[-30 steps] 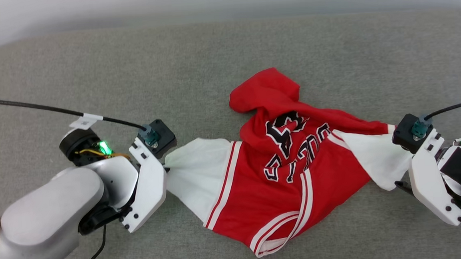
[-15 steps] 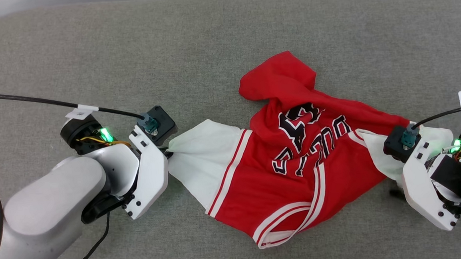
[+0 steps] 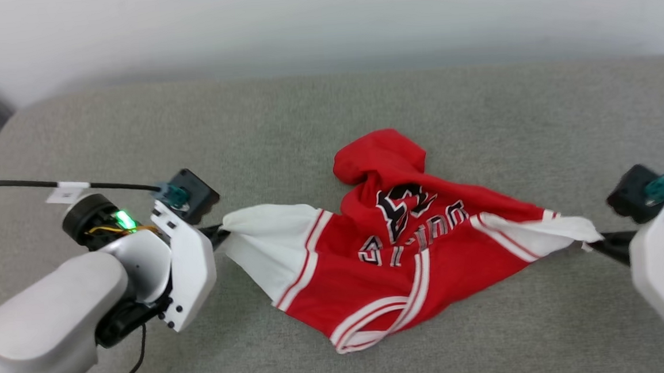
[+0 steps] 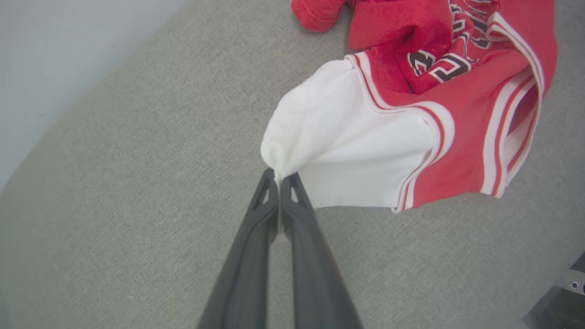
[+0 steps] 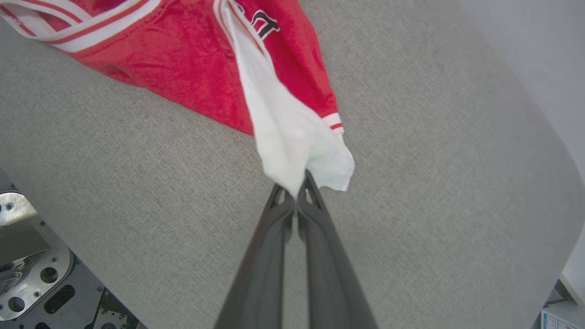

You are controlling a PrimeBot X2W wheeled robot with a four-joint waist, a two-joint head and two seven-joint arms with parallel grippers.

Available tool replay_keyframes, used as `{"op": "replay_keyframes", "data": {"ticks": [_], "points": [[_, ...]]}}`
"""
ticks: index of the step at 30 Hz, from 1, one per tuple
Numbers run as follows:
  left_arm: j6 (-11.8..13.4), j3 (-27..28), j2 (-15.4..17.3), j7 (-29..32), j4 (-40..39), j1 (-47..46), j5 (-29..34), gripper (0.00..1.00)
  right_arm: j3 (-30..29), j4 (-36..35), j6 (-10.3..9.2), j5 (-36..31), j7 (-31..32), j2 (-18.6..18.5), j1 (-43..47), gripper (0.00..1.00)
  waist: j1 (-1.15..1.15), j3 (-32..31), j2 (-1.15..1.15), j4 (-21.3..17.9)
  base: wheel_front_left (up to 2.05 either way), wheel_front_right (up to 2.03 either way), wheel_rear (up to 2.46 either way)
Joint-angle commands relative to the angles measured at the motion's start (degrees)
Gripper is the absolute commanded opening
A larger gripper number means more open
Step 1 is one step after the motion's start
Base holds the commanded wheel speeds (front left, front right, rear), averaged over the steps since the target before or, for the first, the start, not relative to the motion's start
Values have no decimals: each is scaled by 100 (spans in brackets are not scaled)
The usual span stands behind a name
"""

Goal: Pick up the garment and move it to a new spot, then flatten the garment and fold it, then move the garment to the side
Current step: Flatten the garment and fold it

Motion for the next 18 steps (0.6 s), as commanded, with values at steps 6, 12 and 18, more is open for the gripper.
{"op": "replay_keyframes", "data": {"ticks": [6, 12, 18], "points": [[177, 358, 271, -163, -264, -241, -94, 0, -609, -185, -6, -35, -71, -336, -57, 0, 0, -286, 0, -121, 0, 0, 0], [214, 779, 144, -178, -156, -971, -97, 0, -1248, -175, -6, -354, 132, -211, -636, 0, 0, -39, 0, -47, 0, 0, 0], [172, 1189, -164, -145, 337, -1950, -75, 0, -1655, 5, -6, -871, 347, 96, -1725, 0, 0, 474, 0, -26, 0, 0, 0]]}}
